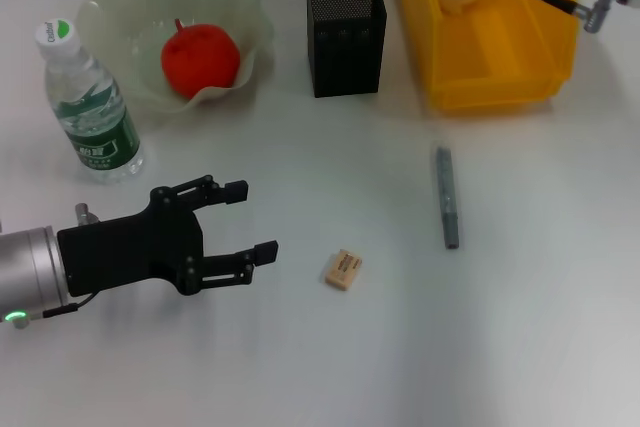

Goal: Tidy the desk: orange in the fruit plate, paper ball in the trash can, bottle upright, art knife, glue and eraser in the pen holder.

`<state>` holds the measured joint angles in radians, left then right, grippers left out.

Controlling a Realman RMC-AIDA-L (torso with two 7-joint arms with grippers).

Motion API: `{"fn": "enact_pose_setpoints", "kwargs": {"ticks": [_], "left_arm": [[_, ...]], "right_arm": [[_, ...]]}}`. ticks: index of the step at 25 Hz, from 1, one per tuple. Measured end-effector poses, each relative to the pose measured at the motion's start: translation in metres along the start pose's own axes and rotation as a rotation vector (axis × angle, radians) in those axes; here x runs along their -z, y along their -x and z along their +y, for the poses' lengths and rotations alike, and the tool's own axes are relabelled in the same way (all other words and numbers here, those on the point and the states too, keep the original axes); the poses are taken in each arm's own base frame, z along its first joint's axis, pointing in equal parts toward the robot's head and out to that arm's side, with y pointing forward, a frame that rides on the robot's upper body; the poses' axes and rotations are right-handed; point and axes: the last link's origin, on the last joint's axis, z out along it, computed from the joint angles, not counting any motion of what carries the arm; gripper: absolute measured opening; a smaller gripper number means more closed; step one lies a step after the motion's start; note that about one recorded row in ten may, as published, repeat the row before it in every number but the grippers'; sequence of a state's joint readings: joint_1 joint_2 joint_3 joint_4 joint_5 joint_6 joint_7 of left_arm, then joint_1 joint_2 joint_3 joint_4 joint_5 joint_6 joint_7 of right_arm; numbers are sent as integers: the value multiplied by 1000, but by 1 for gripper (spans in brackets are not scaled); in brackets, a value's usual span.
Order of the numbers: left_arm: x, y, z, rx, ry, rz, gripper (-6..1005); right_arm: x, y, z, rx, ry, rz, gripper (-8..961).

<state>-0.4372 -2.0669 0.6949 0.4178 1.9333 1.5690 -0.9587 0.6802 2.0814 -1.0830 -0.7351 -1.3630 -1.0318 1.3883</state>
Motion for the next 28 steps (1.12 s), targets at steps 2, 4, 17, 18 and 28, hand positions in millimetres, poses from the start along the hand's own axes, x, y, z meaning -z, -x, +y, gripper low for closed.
{"fn": "enact_pose_setpoints", "kwargs": {"ticks": [2,4,17,18,28], "left_arm": [[0,0,0,0,-1,2,841],[0,0,0,1,-2,5,841],[-3,0,2,3,3,11,842],[-3,0,2,2,3,11,842],[-4,-1,0,-3,1,8,841]], "right_arm": [[-8,-5,-5,1,-37,22,173],[-13,-7,-7,0,-55,35,173],[-44,-30,-8,32,-123,140,173],[-44,-30,-8,36,-126,135,173],[-40,-44,-2,123,-132,88,172]]}}
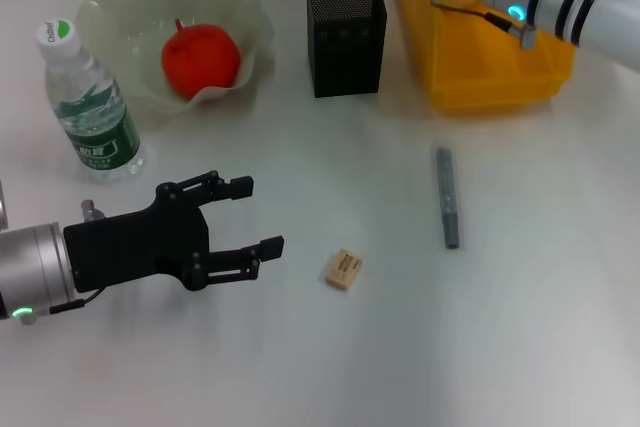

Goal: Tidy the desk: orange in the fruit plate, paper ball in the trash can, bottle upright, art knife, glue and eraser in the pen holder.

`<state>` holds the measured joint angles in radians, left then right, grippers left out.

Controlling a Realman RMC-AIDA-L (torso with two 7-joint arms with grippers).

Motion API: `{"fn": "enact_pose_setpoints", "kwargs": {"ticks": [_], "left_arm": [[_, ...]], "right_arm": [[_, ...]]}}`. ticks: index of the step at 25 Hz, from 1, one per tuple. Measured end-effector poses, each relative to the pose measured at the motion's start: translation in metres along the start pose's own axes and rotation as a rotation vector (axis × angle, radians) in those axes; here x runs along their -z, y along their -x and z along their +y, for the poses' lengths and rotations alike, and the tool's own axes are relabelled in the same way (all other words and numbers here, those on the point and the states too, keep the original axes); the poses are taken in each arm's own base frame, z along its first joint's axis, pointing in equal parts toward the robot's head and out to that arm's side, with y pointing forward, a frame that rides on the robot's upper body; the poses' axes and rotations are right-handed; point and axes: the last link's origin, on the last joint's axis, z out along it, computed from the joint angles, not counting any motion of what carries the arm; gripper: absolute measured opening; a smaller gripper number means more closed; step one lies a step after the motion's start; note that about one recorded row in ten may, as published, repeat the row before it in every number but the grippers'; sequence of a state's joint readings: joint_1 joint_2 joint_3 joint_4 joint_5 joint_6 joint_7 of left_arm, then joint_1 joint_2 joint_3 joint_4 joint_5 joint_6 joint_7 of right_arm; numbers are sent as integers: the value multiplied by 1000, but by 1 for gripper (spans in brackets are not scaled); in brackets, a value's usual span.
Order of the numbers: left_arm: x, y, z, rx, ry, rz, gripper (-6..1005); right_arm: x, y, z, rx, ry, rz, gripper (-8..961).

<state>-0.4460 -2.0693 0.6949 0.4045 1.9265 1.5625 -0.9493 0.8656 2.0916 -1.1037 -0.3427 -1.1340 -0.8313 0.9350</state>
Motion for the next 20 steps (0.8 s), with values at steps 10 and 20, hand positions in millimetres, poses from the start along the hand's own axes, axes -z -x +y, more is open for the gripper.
{"fn": "enact_pose_setpoints", "kwargs": {"ticks": [10,20], "left_arm": [[-1,0,0,8,3,1,842],[3,1,-1,53,-14,0,841]], "right_arm": [[7,-13,8,62,6,-30,172],[5,-15,12,168,13,-30,173]]}}
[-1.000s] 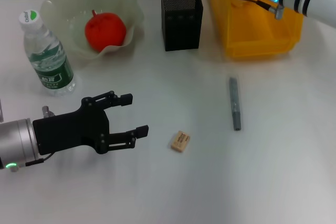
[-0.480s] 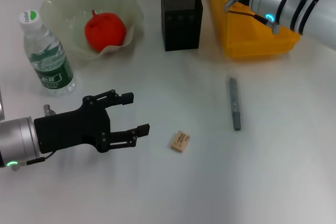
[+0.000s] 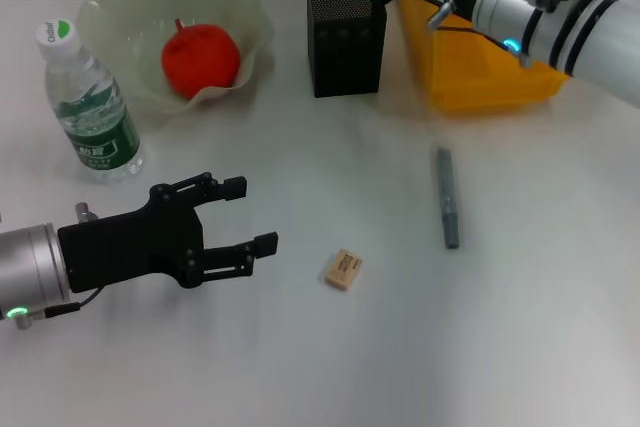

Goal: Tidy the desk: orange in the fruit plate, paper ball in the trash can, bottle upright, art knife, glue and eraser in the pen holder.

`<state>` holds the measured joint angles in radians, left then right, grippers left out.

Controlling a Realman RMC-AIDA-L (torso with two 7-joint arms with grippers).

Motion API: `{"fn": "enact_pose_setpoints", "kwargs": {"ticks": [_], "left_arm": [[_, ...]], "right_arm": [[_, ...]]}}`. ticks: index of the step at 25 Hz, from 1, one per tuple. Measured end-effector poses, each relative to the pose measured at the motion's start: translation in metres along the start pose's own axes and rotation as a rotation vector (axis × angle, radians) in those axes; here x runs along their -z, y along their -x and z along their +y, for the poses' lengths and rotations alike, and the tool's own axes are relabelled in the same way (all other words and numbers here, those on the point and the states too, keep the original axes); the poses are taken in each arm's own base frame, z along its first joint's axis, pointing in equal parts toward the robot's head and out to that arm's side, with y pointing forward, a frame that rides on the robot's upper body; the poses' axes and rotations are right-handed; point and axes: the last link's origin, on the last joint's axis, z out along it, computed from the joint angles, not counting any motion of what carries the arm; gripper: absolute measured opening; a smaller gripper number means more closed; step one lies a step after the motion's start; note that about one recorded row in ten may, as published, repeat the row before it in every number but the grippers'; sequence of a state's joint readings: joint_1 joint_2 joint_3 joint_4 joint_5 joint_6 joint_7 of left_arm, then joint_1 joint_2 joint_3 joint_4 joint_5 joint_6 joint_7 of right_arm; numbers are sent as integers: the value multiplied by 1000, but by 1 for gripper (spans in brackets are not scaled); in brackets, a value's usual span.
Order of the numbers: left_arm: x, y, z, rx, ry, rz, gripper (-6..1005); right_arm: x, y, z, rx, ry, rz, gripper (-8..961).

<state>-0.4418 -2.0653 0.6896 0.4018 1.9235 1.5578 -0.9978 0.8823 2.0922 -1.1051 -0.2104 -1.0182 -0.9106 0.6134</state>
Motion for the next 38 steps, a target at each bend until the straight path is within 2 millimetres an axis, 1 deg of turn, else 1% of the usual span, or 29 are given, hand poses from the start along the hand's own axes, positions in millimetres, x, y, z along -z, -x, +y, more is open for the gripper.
{"fn": "enact_pose_setpoints", "kwargs": {"ticks": [7,12,17,27,38], "left_arm": [[0,-3,-3,41,-6,3,842],[0,-5,-7,61,-15,-2,842],[0,-7,-9,74,-19,-5,841],[1,-9,-11,78,-30,3,841],[1,-10,-12,79,-31,5,842]], "right_arm": [[-10,4,7,92,35,10,173],[-13,6,6,123,35,14,172],[-15,5,1,114,-2,39,173],[-16,5,0,111,-8,44,172],[-13,0,1,83,-12,56,230]]}}
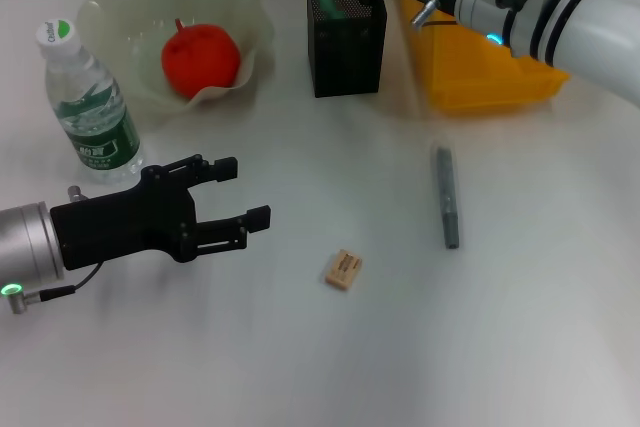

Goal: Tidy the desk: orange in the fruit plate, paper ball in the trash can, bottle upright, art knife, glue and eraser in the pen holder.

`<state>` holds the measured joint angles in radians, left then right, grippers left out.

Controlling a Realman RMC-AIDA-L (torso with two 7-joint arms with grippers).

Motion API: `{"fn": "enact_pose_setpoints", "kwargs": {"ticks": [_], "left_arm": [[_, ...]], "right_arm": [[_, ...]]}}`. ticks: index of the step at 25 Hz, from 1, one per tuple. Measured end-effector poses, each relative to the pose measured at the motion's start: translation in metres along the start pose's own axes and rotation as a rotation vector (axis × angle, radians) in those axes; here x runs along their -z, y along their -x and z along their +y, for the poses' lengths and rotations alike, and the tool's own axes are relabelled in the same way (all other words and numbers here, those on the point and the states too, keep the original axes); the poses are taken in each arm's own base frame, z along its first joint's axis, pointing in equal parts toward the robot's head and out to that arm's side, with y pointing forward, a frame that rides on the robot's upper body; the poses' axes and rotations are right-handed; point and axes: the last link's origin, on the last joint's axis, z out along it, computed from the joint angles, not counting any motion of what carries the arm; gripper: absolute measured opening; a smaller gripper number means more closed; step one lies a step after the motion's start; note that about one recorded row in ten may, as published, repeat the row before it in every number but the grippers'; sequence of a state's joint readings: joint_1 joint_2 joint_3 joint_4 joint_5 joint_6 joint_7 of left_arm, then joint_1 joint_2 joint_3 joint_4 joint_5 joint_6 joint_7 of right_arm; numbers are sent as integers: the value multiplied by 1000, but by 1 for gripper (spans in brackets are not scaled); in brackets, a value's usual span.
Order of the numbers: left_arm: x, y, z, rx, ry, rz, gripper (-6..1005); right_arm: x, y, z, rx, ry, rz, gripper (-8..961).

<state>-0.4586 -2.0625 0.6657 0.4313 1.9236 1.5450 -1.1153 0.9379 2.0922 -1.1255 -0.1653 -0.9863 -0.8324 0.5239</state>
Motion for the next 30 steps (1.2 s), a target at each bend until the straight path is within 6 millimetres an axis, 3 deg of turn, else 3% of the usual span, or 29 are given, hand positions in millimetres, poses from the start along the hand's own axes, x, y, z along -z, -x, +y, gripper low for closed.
{"fn": "enact_pose_setpoints", "kwargs": {"ticks": [1,4,10,15,22,30], "left_arm": [[0,0,0,0,0,0,842],[0,-1,0,-4,2,1,841],[1,-1,0,-4,5,2,841],[1,-2,2,-4,18,5,842],[2,-4,9,-20,67,25,841],[2,-5,14,-43,96,33,841]], "right_arm": [[0,0,0,-3,-2,0,235],[1,0,-3,-26,-22,-8,427],[5,0,-7,-84,-47,-34,551],[17,11,-17,-245,-47,-130,654],[59,37,-19,-450,124,-326,692],[86,55,-7,-506,402,-243,691]]}}
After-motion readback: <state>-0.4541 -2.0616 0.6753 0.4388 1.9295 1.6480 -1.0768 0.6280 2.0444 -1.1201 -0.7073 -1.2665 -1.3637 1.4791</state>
